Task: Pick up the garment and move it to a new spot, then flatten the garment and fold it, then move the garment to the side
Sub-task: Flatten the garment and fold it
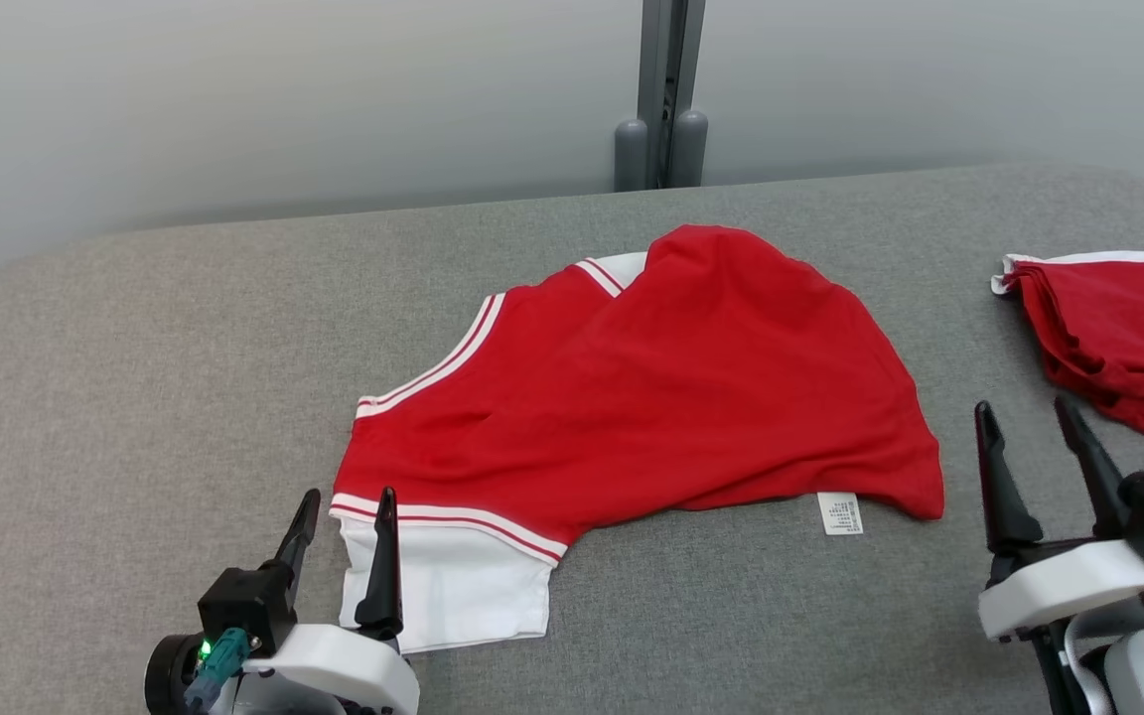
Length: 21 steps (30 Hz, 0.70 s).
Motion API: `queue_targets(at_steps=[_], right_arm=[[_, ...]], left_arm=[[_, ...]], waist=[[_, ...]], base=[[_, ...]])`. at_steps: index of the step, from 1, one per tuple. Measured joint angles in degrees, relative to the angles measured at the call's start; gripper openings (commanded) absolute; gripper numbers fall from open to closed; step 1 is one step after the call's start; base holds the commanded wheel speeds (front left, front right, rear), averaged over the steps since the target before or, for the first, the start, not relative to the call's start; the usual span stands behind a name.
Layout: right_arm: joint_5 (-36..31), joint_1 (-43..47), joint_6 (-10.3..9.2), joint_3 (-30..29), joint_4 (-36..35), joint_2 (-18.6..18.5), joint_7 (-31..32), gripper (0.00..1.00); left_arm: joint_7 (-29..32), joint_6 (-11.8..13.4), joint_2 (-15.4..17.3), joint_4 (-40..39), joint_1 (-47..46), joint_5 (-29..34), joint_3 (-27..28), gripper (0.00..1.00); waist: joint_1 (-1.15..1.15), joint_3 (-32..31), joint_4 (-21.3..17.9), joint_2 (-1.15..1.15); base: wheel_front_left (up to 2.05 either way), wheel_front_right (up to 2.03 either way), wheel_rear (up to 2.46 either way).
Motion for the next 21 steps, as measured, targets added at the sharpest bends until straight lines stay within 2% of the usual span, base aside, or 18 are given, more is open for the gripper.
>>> queue_targets(at_steps=[5,10,21], right_arm=[[-2.6,5.1,0.00,0.3,-4.3,3.1,0.0,1.00],[-2.5,9.5,0.00,-1.7,-7.0,6.1,0.0,1.00],[-6.0,12.3,0.00,-3.6,-8.7,7.9,0.7,1.00]], left_arm=[[0.0,-0.6,-0.4,-1.8,3.1,1.3,1.2,1.00],[-0.1,-1.1,-1.1,-3.1,7.0,1.8,2.2,1.00],[-0.1,-2.5,-2.2,-3.8,9.7,2.9,3.9,1.00]], waist=[[0.00,-2.4,-0.1,0.00],[0.00,-4.2,0.6,0.00],[0.00,-5.9,1.4,0.00]], base=[[0.00,0.00,0.00],[0.00,0.00,0.00],[0.00,0.00,0.00]])
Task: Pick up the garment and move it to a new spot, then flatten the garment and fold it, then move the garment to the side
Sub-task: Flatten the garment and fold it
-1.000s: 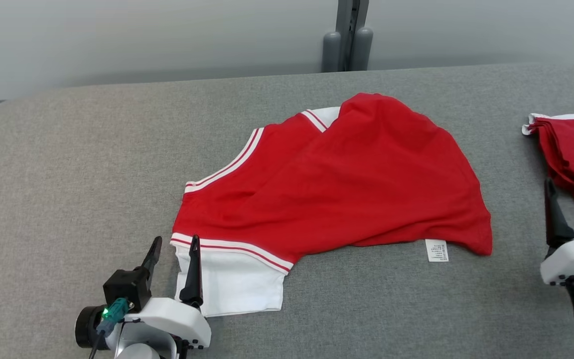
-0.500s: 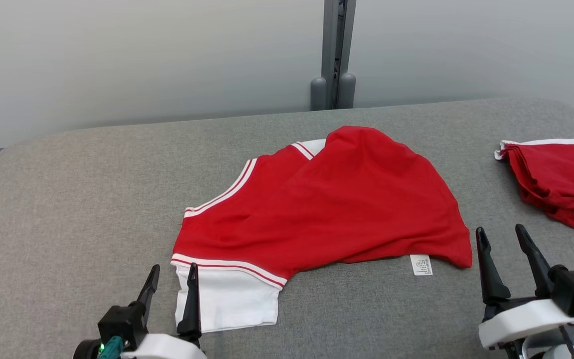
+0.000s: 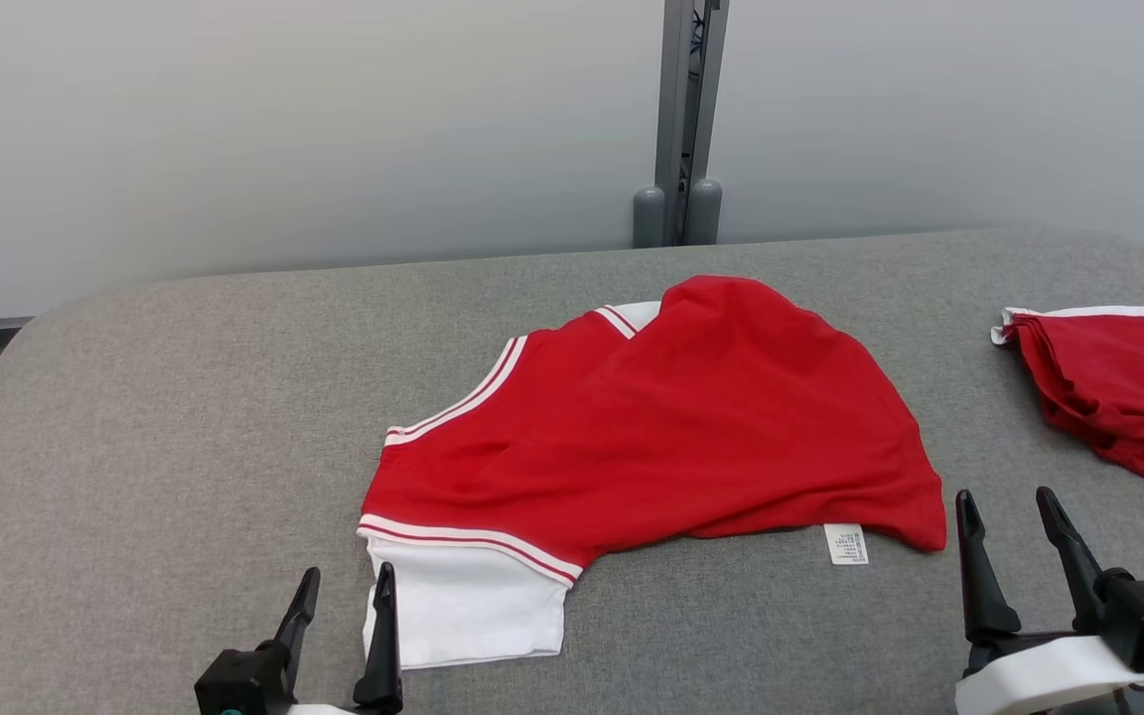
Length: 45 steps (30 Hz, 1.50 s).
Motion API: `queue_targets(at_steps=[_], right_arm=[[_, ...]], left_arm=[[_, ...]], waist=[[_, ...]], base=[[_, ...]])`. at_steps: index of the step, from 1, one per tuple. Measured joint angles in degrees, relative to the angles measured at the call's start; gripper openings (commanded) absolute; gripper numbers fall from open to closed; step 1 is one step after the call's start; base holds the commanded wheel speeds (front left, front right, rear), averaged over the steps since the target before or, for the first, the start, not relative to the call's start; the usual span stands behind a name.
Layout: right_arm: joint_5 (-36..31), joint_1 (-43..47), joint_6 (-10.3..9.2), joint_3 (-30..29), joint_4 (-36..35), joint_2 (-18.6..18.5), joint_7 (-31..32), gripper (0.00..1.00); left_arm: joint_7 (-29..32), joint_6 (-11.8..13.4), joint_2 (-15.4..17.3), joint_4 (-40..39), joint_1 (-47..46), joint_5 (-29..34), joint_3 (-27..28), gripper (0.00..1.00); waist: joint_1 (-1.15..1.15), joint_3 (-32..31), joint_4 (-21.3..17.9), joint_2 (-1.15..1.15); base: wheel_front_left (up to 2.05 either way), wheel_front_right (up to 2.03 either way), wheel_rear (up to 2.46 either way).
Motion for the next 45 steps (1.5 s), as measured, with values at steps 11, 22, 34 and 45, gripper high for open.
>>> queue_targets(at_steps=[11,22,34,45], right_arm=[[-0.2,0.0,0.00,0.0,-0.4,0.3,0.3,1.00],[-0.2,-0.3,0.00,0.1,-0.5,0.3,0.6,1.00],[0.4,-0.6,0.00,1.1,0.5,0.4,0.6,1.00],[0.4,-1.5,0.00,0.7,0.8,0.4,0.6,1.00]], left_arm=[[0.0,-0.6,-0.6,-0.1,0.0,1.4,0.7,1.00],[0.0,-0.9,-1.0,-0.6,0.0,2.0,1.1,1.00],[9.1,-0.8,-1.1,10.5,-1.9,-1.2,-0.8,1.00],[9.7,1.3,-1.2,17.2,-5.4,-3.7,0.7,1.00]], waist=[[0.00,0.1,0.3,0.00],[0.00,0.0,0.6,0.00],[0.00,0.9,0.3,0.00],[0.00,2.9,-2.6,0.00]], base=[[0.00,0.00,0.00],[0.00,0.00,0.00],[0.00,0.00,0.00],[0.00,0.00,0.00]])
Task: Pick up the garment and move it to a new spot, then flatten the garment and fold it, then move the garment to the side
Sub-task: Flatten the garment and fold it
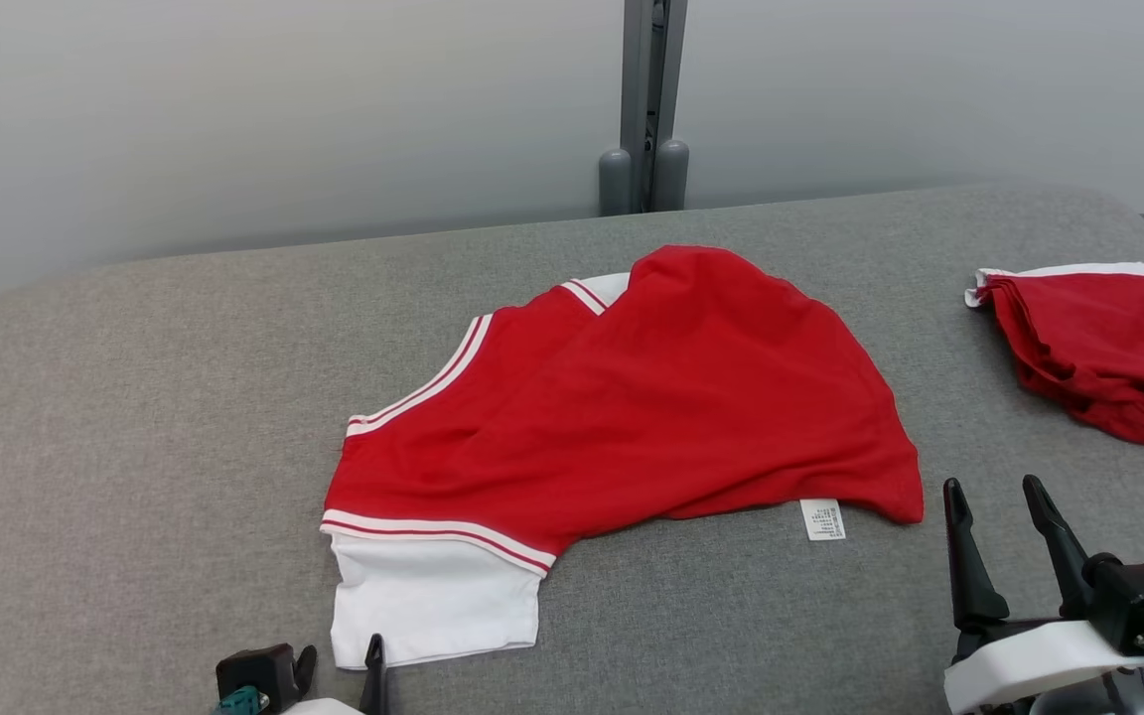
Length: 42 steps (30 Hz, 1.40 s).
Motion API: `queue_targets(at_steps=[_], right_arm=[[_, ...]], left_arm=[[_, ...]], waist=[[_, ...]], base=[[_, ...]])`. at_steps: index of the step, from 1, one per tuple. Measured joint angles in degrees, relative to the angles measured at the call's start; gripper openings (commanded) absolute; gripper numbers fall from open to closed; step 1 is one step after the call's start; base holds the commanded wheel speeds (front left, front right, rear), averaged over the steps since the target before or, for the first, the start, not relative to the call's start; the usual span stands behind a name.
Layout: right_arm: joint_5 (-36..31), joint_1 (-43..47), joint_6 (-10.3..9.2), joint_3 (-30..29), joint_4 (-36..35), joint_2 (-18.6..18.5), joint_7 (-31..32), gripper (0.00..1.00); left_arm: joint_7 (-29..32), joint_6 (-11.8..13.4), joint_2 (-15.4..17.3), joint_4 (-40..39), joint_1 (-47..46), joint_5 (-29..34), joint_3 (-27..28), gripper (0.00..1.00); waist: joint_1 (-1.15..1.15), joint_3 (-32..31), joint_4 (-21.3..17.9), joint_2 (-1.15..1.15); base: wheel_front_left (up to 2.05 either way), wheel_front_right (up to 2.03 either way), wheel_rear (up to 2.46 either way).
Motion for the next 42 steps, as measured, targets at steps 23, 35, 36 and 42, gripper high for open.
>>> queue_targets(at_steps=[23,35,36,42], right_arm=[[2.8,0.0,0.00,-3.0,6.7,0.0,2.6,1.00],[7.0,-1.3,0.00,-4.2,14.4,0.0,4.1,1.00],[7.3,-1.6,0.00,-4.1,15.1,0.0,4.2,1.00],[7.3,-5.2,0.00,-6.0,21.4,0.0,4.9,1.00]], left_arm=[[-6.2,-2.2,-0.1,-0.4,-3.6,-3.0,-1.8,0.00],[-6.1,-0.1,2.6,-19.7,0.2,-2.4,-0.9,0.00],[-5.5,0.2,2.8,-20.9,0.7,-2.4,-1.0,0.00],[-2.9,1.4,3.5,-25.1,3.4,-2.0,-1.8,0.00]], waist=[[0.00,0.7,0.5,0.00],[0.00,0.3,4.8,0.00],[0.00,0.3,5.1,0.00],[0.00,0.3,6.6,0.00]], base=[[0.00,0.00,0.00],[0.00,0.00,0.00],[0.00,0.00,0.00],[0.00,0.00,0.00]])
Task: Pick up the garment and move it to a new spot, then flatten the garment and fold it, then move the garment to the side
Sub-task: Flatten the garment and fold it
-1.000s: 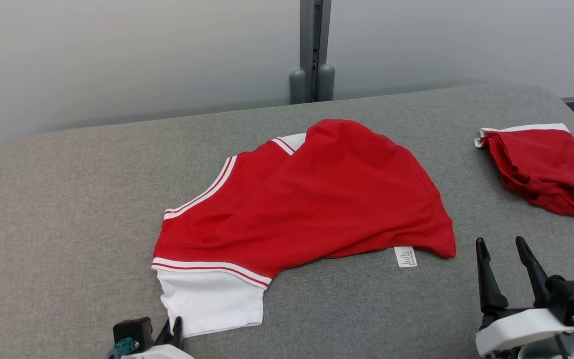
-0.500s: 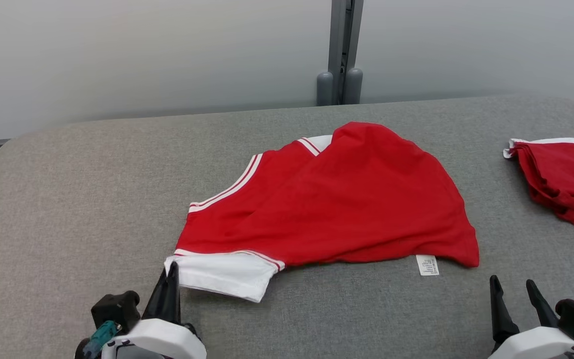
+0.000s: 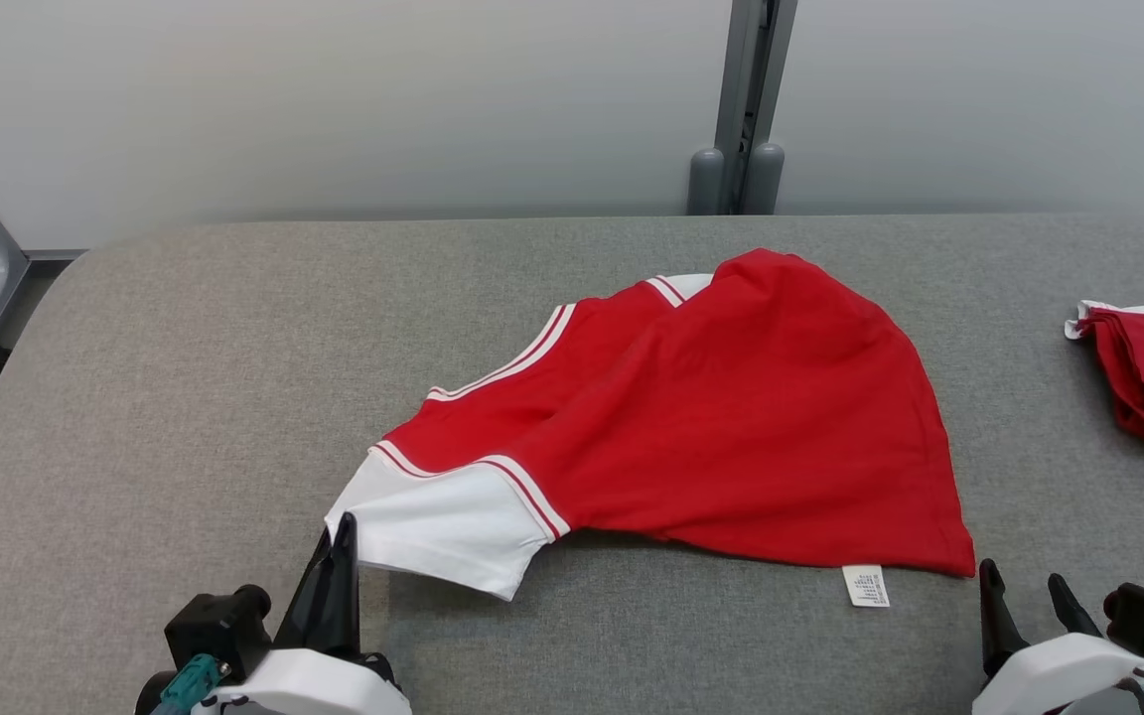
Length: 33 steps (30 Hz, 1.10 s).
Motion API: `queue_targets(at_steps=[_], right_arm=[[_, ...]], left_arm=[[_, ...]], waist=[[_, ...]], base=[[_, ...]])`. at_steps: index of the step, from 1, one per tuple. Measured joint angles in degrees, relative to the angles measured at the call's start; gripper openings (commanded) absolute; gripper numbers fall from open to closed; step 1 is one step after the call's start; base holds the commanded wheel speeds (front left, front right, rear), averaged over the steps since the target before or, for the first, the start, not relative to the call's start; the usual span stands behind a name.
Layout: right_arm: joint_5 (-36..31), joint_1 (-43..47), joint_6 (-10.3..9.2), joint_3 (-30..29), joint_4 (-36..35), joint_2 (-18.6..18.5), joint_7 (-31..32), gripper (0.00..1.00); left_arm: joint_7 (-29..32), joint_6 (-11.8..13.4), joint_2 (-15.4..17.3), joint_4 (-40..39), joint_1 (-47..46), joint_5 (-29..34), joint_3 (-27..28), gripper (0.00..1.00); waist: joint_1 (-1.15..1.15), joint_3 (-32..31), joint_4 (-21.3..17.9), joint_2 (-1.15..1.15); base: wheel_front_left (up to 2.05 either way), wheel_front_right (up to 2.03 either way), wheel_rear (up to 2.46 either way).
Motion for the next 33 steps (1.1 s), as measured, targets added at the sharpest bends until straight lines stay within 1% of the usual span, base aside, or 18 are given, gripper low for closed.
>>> queue_targets(at_steps=[4,10,16,17,18,19,21,22,26,29,31,32,33], right_arm=[[-0.7,-3.1,0.00,0.0,4.4,0.0,0.3,1.00],[-0.6,-6.9,0.00,2.0,10.7,0.0,1.1,1.00],[0.3,-10.1,-0.01,3.9,15.6,-0.2,0.7,0.99],[0.4,-10.6,-0.01,4.3,16.2,-0.2,0.6,0.85],[0.4,-11.1,-0.01,4.6,16.9,-0.2,0.5,0.77],[0.4,-11.6,-0.01,5.1,17.6,-0.2,0.5,0.39],[0.7,-12.4,-0.01,5.7,18.6,-0.1,0.4,0.17],[0.8,-12.8,0.00,5.8,19.1,-0.1,0.0,0.00],[0.7,-14.0,0.00,5.1,20.2,0.0,-2.2,0.00],[1.7,-15.1,0.00,4.6,19.7,0.0,-3.8,0.00],[5.7,-15.6,0.00,5.2,16.1,0.0,-5.1,0.00],[8.6,-15.6,0.00,5.9,11.9,0.1,-5.5,0.00],[9.3,-15.5,0.00,6.0,10.2,0.1,-5.5,0.00]], left_arm=[[0.3,0.4,0.0,-0.5,0.4,0.1,-0.6,0.00],[0.4,0.4,-0.1,-0.3,0.4,0.1,-1.1,0.00],[-0.3,0.4,-0.1,0.5,0.4,0.1,-1.4,0.00],[-0.3,0.4,-0.1,0.7,0.4,0.1,-1.4,0.00],[-0.3,0.4,-0.1,0.8,0.4,0.1,-1.4,0.00],[-0.4,0.4,-0.1,0.9,0.4,0.1,-1.5,0.00],[-0.5,0.4,-0.2,1.1,0.4,0.1,-1.6,0.00],[-0.5,0.5,-0.2,1.1,0.4,0.1,-1.6,0.00],[-1.1,0.5,-0.2,1.1,0.2,0.0,-1.6,0.00],[-1.7,0.5,-0.1,1.1,-0.3,-0.1,-1.5,0.00],[-2.5,-0.1,-0.4,0.5,-1.4,-1.3,-1.2,0.00],[-3.1,-0.9,-1.2,-0.7,-2.8,-3.6,-0.2,0.00],[-3.6,-1.1,-1.4,-1.4,-3.3,-4.0,0.2,0.00]], waist=[[0.00,0.4,0.6,0.00],[0.00,1.3,1.3,0.00],[0.00,1.7,2.0,0.00],[0.00,1.8,2.0,0.00],[0.00,1.8,2.1,0.00],[0.00,1.8,2.1,0.00],[0.00,1.7,2.1,0.00],[0.00,1.7,2.1,0.00],[0.00,1.7,1.9,0.00],[0.00,1.5,1.5,0.00],[0.00,1.1,0.6,0.00],[0.00,0.6,-0.5,0.00],[0.00,0.4,-0.9,0.00]], base=[[0.00,0.00,0.00],[0.00,0.00,0.00],[0.00,0.00,0.00],[0.00,0.00,0.00],[0.00,0.00,0.00],[0.00,0.00,0.00],[0.00,0.00,0.00],[0.00,0.00,0.00],[0.00,0.00,0.00],[0.00,0.00,0.00],[0.00,0.00,0.00],[0.00,0.00,0.00],[0.00,0.00,0.00]])
